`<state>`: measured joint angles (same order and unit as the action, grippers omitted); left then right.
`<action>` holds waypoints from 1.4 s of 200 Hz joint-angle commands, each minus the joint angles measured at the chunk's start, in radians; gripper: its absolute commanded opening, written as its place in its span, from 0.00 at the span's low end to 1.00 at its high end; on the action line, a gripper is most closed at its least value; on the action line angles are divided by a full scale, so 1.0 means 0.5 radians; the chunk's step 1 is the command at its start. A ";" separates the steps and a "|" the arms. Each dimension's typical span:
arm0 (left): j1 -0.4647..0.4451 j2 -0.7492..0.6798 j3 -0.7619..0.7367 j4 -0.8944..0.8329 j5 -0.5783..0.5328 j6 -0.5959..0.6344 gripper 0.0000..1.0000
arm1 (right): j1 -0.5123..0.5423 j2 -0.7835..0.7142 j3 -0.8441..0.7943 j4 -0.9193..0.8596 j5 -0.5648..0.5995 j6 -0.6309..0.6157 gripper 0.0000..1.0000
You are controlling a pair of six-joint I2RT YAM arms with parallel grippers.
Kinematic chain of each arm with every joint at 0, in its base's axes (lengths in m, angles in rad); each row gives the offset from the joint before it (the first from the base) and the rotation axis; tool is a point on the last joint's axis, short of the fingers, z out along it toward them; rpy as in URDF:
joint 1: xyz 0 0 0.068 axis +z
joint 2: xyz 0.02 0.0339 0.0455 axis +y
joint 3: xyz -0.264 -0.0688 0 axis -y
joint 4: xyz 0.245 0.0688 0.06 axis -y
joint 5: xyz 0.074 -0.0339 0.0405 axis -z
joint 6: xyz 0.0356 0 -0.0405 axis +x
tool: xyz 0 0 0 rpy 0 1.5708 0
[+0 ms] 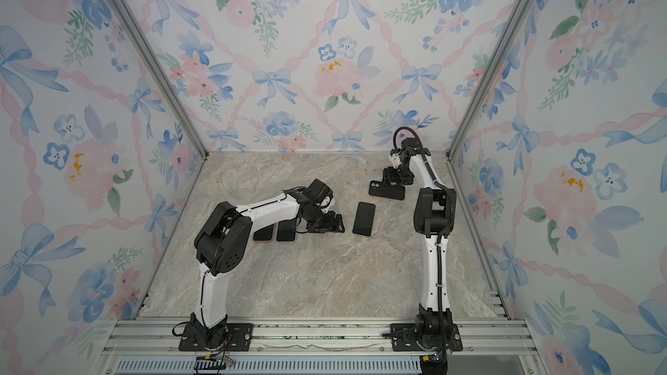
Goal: Put the phone into the phone case
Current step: 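Lower the right gripper onto the black case edge and close it, then carry the black case toward the table center and release it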
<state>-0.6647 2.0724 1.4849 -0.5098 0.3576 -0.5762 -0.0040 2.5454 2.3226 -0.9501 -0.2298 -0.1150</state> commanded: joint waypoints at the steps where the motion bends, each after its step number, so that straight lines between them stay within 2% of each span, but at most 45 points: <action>1: 0.002 0.024 0.006 -0.015 0.027 0.019 0.85 | -0.009 -0.030 -0.074 -0.137 -0.050 -0.007 0.68; 37: 0.004 -0.025 -0.042 -0.014 0.010 0.031 0.85 | -0.007 -0.149 -0.279 -0.075 -0.046 0.009 0.59; 98: -0.001 -0.123 -0.130 -0.007 -0.027 0.033 0.85 | 0.005 -0.345 -0.629 0.063 0.015 0.046 0.37; 129: -0.001 -0.171 -0.174 0.002 -0.034 0.024 0.85 | 0.008 -0.407 -0.737 0.129 0.027 0.070 0.28; 154: -0.002 -0.187 -0.199 0.009 -0.034 0.009 0.84 | 0.008 -0.431 -0.772 0.143 0.018 0.077 0.16; 233: -0.008 -0.227 -0.205 0.011 -0.043 -0.033 0.84 | 0.025 -0.495 -0.802 0.154 0.004 0.111 0.05; 280: -0.005 -0.288 -0.215 0.013 -0.055 -0.064 0.84 | 0.027 -0.650 -0.925 0.196 0.003 0.217 0.02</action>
<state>-0.6651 1.9846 1.3884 -0.4950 0.3408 -0.5884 0.0017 2.3051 1.8935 -0.8520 -0.2314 -0.0494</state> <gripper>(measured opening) 0.838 0.046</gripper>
